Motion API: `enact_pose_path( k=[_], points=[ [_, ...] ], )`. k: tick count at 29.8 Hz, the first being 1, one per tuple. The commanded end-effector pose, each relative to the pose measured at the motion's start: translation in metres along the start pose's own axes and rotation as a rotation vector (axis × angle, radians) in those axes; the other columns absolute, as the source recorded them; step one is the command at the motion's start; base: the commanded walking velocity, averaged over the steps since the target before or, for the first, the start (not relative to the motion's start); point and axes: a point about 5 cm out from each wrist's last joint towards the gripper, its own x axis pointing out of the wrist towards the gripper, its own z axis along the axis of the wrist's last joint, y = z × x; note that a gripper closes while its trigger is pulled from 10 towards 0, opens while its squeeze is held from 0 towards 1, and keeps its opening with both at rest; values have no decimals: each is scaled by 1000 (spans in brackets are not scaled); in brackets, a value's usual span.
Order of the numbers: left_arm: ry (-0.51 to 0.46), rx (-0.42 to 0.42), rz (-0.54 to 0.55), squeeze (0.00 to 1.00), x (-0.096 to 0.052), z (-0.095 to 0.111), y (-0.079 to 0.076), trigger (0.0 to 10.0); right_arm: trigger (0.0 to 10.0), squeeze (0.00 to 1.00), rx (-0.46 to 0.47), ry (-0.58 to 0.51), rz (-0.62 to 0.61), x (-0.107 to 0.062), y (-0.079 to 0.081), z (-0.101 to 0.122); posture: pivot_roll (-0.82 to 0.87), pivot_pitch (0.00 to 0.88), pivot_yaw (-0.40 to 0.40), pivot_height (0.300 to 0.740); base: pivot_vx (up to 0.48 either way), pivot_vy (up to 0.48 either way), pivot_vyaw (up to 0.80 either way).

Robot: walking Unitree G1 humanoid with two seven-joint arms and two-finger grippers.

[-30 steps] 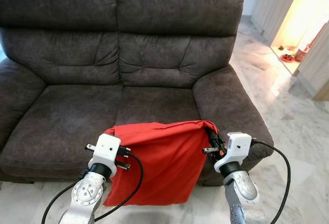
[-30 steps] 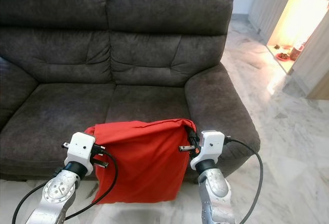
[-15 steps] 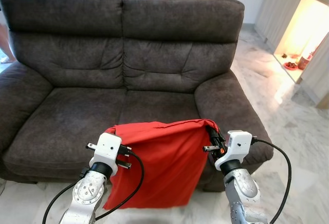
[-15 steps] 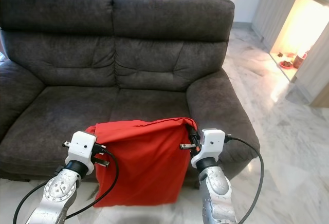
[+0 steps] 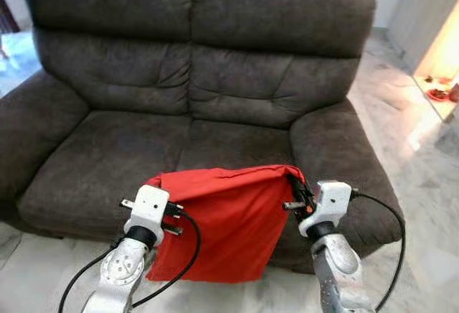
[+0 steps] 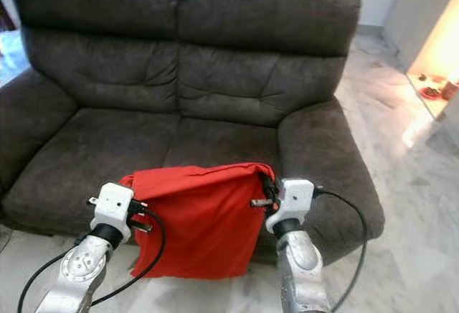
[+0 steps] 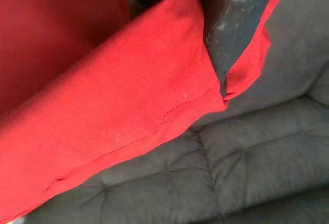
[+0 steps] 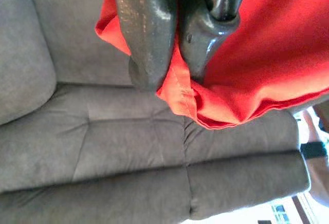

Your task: Move the pillow to the sofa from floor

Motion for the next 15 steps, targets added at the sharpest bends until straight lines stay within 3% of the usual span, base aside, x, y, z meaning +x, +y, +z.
enact_pose_path(
  k=[1, 6, 10, 15],
  points=[
    [-159, -6, 24, 0, 10, 36, 7, 10000, 10000, 0, -36, -133, -50, 6, -12, 30, 80, 60, 1, 740, 289, 0, 0],
    [-210, 21, 43, 0, 22, 53, 20, 10000, 10000, 0, -33, -229, -57, 17, -9, 57, 80, 56, 3, 740, 289, 0, 0],
    [-217, 25, 45, 0, 24, 56, 23, 10000, 10000, 0, -20, -228, -64, 21, -9, 60, 79, 55, 3, 740, 291, 0, 0],
    [-223, 30, 47, 0, 24, 59, 25, 10000, 10000, 0, -40, -221, -53, 21, -8, 60, 82, 57, 2, 740, 295, 0, -800]
  ],
)
